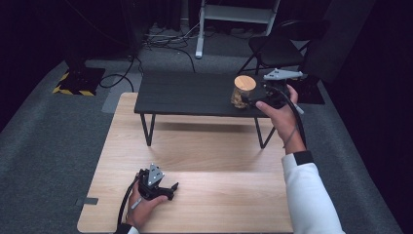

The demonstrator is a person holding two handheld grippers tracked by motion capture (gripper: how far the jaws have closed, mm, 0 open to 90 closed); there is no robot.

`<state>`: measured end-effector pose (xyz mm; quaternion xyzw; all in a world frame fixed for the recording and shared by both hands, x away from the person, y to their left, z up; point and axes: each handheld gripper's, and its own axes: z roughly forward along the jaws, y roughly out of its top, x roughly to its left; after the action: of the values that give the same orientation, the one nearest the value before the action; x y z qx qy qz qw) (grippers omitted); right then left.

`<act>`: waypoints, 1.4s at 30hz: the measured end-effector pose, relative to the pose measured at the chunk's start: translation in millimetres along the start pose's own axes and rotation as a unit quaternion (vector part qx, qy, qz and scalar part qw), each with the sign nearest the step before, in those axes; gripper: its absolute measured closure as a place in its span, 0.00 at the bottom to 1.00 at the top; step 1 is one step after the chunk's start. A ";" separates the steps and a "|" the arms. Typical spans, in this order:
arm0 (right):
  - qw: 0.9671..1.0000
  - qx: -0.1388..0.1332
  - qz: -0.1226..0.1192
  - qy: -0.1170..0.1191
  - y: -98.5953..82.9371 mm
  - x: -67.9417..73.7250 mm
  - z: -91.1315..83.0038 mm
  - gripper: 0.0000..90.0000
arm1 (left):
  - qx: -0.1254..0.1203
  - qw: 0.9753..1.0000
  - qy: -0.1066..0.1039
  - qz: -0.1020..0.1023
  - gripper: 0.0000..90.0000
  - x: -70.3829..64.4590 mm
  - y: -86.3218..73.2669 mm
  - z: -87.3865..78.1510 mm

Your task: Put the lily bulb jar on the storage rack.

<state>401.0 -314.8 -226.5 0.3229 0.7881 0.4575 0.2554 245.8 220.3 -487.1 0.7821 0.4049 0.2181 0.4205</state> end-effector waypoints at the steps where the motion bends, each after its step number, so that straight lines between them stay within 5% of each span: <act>1: 1.000 -0.001 -0.005 0.003 -4.2 1.4 -5.9 0.05 | 0.000 1.000 0.000 0.000 0.01 0.0 0.0 0.0; 8: 0.998 -0.048 -0.036 0.006 -57.8 20.9 -42.2 0.05 | 0.000 1.000 0.000 0.000 0.01 0.0 0.0 0.0; 19: 0.997 -0.039 -0.066 -0.015 -130.9 61.4 -61.1 0.04 | 0.000 1.000 0.000 0.000 0.01 0.0 0.0 0.0; 26: 0.997 -0.048 -0.051 -0.015 -180.6 76.6 -64.0 0.04 | 0.000 1.000 0.000 0.000 0.01 0.0 0.0 -0.1; 29: 0.997 -0.039 -0.063 -0.014 -197.0 81.7 -64.2 0.04 | 0.000 1.000 0.000 0.000 0.01 0.0 0.0 -0.1; 34: 0.999 -0.033 -0.027 -0.014 -227.9 80.2 -65.5 0.04 | 0.000 1.000 0.000 0.000 0.01 0.0 0.0 -0.1; 42: 1.000 -0.001 -0.005 -0.010 -258.5 85.0 -63.9 0.04 | 0.000 1.000 0.000 0.000 0.01 0.0 0.0 -0.1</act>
<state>229.1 -383.6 -435.9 0.3230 0.7870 0.4535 0.2659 245.7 220.3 -487.1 0.7820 0.4050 0.2180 0.4205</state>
